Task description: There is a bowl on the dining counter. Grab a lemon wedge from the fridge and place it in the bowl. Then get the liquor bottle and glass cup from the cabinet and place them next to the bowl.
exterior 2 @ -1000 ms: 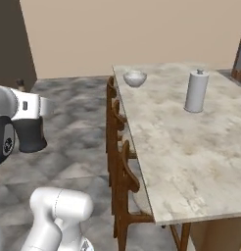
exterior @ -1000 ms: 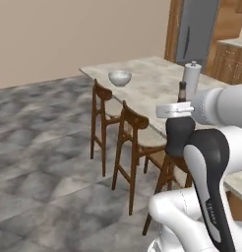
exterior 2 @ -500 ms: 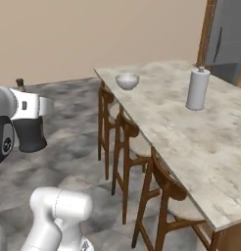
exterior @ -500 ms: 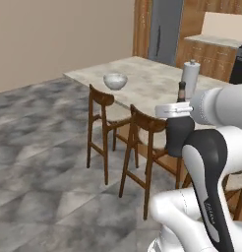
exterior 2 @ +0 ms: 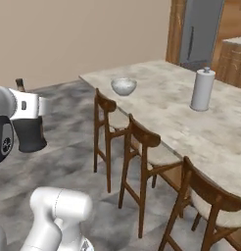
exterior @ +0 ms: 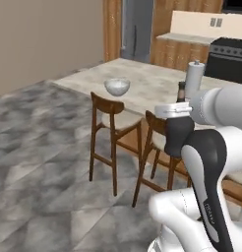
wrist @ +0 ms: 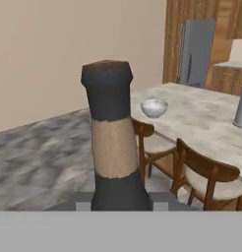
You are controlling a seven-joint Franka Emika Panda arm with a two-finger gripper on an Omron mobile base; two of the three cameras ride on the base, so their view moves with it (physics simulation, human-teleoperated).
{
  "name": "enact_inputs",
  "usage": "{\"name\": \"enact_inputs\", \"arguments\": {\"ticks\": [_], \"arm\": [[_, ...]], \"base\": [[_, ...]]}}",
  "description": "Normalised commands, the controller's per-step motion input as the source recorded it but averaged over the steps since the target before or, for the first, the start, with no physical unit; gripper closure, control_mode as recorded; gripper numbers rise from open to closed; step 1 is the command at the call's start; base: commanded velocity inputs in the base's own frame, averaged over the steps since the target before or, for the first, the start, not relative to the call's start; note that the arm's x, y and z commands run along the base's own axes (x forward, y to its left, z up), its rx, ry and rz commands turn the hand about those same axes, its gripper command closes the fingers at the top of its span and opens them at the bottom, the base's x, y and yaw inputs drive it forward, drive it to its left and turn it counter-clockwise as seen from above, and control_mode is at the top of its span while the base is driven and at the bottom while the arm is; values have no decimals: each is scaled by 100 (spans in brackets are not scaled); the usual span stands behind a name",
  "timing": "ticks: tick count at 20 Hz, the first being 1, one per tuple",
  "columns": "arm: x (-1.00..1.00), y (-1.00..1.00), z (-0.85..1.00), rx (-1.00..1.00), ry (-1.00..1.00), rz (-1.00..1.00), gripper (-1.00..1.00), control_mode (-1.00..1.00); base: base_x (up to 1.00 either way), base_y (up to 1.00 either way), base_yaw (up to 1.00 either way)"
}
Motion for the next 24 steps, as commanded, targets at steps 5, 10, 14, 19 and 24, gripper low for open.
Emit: {"name": "enact_inputs", "arguments": {"ticks": [5, 10, 14, 19, 24], "arm": [[0, 0, 0, 0, 0, 0, 100, 100], [0, 0, 0, 0, 0, 0, 100, 100], [0, 0, 0, 0, 0, 0, 100, 100], [0, 0, 0, 0, 0, 0, 100, 100], [0, 0, 0, 0, 0, 0, 100, 100]], "base": [[41, 89, -42], [43, 82, -45], [43, 80, -47], [36, 80, -48], [34, 78, -49]]}}
